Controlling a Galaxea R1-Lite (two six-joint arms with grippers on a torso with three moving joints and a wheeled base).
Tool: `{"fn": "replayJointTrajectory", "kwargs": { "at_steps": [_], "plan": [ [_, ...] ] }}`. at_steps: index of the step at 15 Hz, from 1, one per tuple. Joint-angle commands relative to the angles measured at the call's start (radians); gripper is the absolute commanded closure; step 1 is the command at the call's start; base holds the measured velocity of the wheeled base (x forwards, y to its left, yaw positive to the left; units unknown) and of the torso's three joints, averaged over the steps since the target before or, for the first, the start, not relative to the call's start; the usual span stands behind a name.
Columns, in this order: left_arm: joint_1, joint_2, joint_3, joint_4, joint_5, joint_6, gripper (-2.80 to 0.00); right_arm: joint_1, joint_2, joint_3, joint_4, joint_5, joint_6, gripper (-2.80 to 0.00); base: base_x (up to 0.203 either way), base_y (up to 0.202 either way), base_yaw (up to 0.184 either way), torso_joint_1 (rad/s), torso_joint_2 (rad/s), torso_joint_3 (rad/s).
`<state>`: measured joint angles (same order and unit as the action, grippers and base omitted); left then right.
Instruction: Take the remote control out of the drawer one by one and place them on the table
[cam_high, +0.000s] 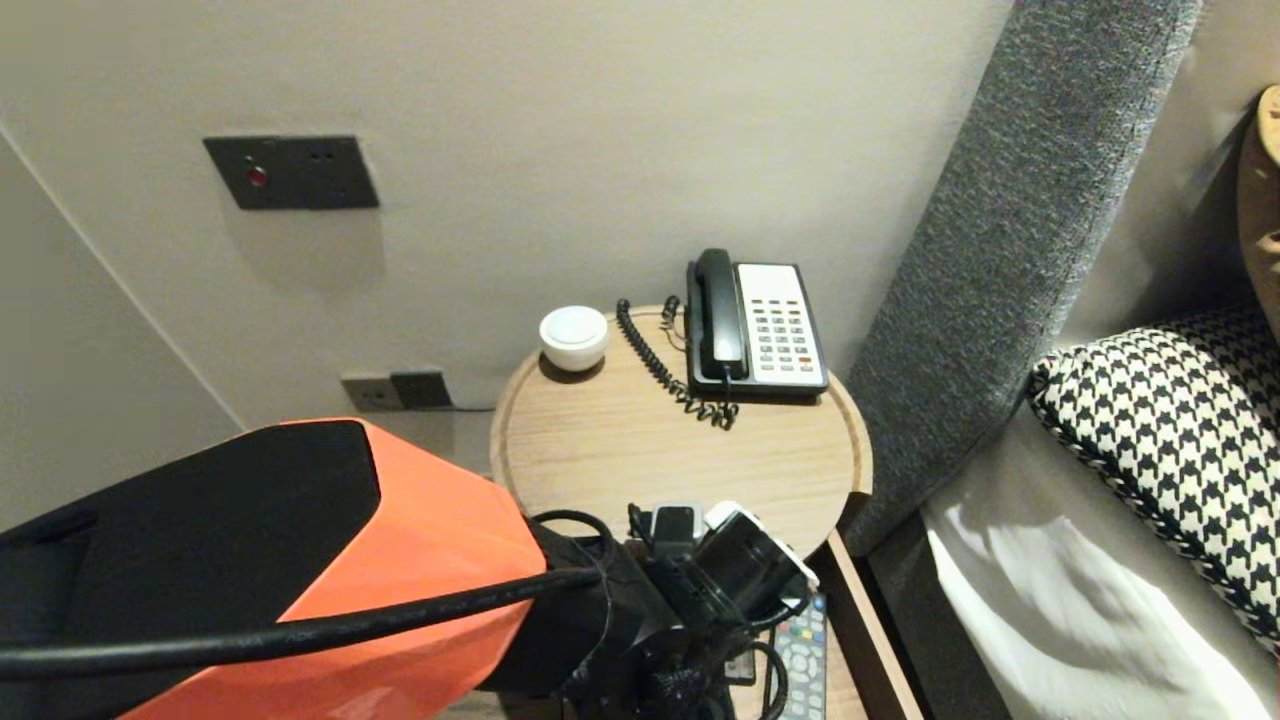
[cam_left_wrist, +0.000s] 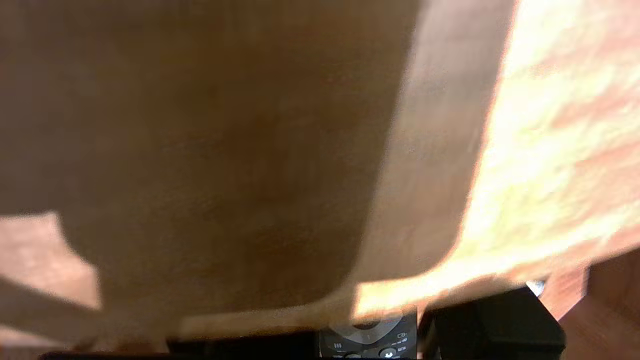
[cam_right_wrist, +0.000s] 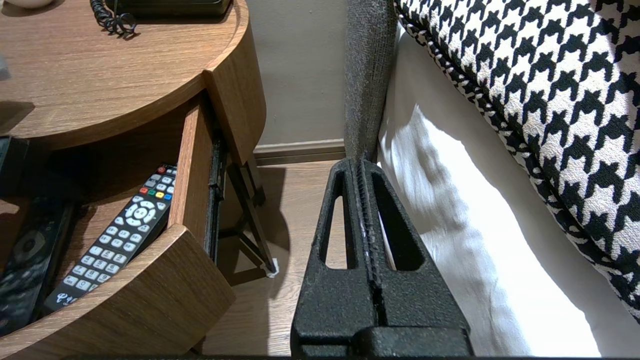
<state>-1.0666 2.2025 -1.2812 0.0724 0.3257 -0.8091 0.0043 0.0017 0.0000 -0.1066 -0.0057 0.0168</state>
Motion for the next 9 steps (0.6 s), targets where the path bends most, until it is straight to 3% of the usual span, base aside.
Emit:
{"fn": "replayJointTrajectory", "kwargs": {
  "at_steps": [1,4,9],
  "plan": [
    [-0.004,-0.014,0.019,0.000,0.001,0.021,0.00,0.000,0.001,0.040,-0.001,0.000,0.000,0.00,0.000,0.000,0.000,0.000,0.00,0.000],
    [-0.012,-0.038,0.032,0.000,-0.028,0.091,0.00,0.000,0.001,0.040,-0.001,0.000,0.000,0.00,0.000,0.000,0.000,0.000,0.00,0.000],
    [-0.019,-0.061,0.045,-0.005,-0.170,0.244,0.00,0.000,0.001,0.040,-0.001,0.000,0.000,0.00,0.000,0.000,0.000,0.000,0.00,0.000]
  ]
}}
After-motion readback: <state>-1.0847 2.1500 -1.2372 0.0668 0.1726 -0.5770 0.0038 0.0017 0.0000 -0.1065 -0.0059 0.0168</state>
